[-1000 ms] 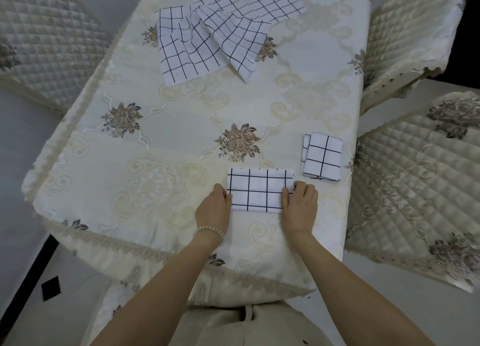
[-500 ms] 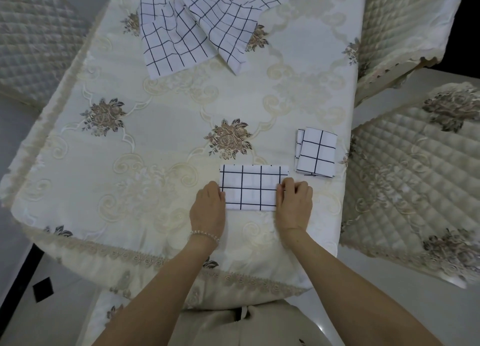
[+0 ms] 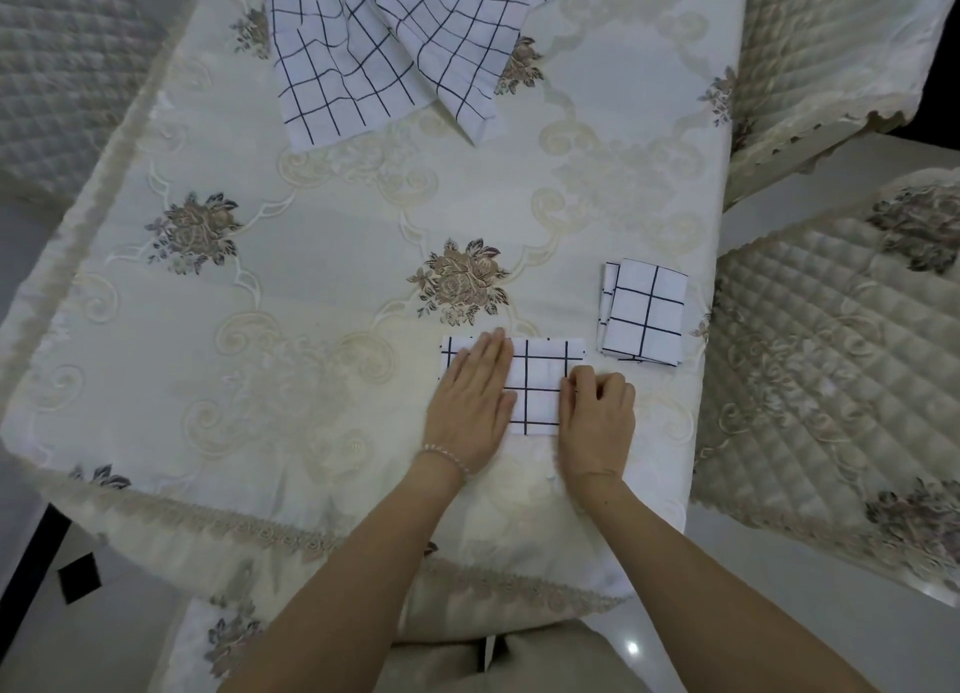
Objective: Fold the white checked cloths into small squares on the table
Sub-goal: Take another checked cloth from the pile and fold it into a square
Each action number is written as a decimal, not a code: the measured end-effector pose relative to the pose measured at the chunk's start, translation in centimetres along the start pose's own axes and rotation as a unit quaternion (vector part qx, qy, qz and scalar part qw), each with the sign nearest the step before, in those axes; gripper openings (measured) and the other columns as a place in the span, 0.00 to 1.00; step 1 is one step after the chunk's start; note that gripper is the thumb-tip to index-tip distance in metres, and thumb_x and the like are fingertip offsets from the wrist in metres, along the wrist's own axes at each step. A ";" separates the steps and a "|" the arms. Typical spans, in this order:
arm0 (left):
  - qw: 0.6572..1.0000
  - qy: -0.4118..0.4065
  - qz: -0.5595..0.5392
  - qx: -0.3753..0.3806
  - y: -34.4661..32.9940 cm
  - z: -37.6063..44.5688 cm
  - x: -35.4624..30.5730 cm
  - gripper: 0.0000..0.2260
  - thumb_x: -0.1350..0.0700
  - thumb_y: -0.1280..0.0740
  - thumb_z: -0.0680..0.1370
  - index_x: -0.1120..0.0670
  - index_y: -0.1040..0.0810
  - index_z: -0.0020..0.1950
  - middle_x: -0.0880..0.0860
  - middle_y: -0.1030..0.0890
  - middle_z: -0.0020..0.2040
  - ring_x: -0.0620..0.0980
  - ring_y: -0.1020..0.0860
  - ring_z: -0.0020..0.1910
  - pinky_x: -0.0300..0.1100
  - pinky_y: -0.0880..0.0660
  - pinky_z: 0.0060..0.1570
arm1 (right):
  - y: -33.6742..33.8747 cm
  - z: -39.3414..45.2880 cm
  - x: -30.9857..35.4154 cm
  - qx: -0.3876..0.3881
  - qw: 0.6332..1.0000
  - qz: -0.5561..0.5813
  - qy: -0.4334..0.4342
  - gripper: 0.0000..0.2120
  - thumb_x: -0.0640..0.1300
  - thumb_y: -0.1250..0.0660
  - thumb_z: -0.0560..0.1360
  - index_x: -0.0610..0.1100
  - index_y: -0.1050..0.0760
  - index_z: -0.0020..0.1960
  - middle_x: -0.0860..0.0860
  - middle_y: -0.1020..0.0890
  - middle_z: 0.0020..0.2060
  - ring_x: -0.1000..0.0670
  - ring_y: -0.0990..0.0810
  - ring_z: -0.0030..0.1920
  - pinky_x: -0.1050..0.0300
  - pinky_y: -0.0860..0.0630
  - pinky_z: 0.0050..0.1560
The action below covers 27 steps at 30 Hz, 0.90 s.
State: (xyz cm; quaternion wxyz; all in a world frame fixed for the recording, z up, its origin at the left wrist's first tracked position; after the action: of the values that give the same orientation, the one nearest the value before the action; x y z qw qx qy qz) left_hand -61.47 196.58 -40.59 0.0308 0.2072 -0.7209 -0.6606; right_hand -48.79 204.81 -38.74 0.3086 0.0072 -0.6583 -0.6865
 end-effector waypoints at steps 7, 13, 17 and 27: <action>0.997 0.073 0.004 -0.002 1.1 -2.1 4.8 0.26 0.50 0.56 0.81 0.58 0.47 0.77 0.54 0.46 0.77 0.50 0.48 0.76 0.50 0.48 0.73 | 0.0 -0.2 -0.1 -0.006 1.000 0.001 -0.003 0.11 0.46 0.45 0.80 0.41 0.27 0.47 0.45 0.30 0.40 0.47 0.35 0.40 0.54 0.34 0.33; 0.997 0.071 0.006 -0.011 1.4 -2.0 4.6 0.26 0.50 0.55 0.81 0.59 0.46 0.77 0.54 0.45 0.77 0.50 0.47 0.76 0.50 0.49 0.73 | 1.2 -0.2 0.6 -0.038 0.996 0.083 -0.005 0.11 0.44 0.44 0.78 0.40 0.25 0.48 0.44 0.27 0.41 0.46 0.31 0.42 0.47 0.28 0.43; 0.998 0.065 0.015 -0.014 1.5 -2.0 4.6 0.26 0.52 0.53 0.79 0.60 0.43 0.76 0.55 0.42 0.76 0.51 0.43 0.75 0.50 0.48 0.72 | -1.1 -2.0 9.5 0.055 0.979 0.116 0.155 0.20 0.45 0.46 0.79 0.36 0.26 0.64 0.41 0.21 0.57 0.42 0.25 0.59 0.52 0.34 0.63; 0.998 0.063 0.024 -0.012 1.0 -1.9 4.7 0.26 0.50 0.52 0.79 0.60 0.44 0.76 0.56 0.43 0.77 0.51 0.44 0.76 0.51 0.47 0.72 | -5.4 -1.6 8.3 0.177 0.966 0.014 0.186 0.29 0.57 0.56 0.82 0.42 0.46 0.78 0.49 0.45 0.77 0.51 0.49 0.77 0.54 0.53 0.76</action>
State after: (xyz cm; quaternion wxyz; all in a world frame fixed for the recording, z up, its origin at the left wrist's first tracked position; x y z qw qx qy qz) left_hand -65.45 193.24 -40.48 0.0944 0.2306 -0.7145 -0.6537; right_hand -57.05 199.52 -40.53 0.4293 0.1799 -0.7001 -0.5414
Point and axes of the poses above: each hand's wrist, its own z-axis towards the middle knuckle, its own y-axis out of the back of the hand, x = y × z, the point moved 9 cm from there along z, towards the middle knuckle
